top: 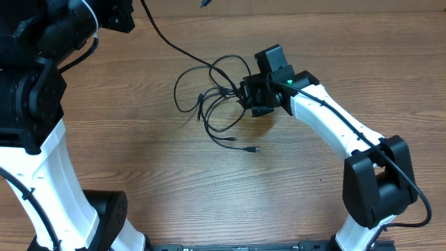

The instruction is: Untangle cables

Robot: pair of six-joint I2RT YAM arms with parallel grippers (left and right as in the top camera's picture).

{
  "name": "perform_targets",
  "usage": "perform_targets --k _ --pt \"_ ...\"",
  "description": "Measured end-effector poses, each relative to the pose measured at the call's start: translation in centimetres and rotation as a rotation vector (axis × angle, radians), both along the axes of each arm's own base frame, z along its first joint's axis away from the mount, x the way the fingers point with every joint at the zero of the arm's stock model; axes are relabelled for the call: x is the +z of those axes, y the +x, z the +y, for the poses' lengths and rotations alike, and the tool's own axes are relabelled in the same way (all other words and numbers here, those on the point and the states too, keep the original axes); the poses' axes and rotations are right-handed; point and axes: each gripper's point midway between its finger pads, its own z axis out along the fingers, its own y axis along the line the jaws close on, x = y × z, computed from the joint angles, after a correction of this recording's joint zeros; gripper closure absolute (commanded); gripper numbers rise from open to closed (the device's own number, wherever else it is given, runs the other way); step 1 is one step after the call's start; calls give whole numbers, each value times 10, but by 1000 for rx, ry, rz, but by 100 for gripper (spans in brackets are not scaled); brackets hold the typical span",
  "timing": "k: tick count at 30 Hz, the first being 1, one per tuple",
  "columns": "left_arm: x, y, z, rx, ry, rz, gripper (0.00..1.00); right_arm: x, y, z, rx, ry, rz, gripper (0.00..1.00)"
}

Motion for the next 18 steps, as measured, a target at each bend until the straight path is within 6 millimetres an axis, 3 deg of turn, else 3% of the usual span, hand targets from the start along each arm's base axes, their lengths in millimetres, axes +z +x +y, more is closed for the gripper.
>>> perform_targets --k 8,12,15,18 --pt "-3 1 3 18 10 9 96 -3 1 -3 79 -58 -56 96" --pt "-19 5 21 126 51 68 96 -7 6 -17 225 -179 -158 96" --pt "-33 7 45 262 98 117 96 -18 1 -51 305 -315 -141 96" --pt "-42 8 70 403 144 149 96 -22 -5 -109 335 -490 -63 96"
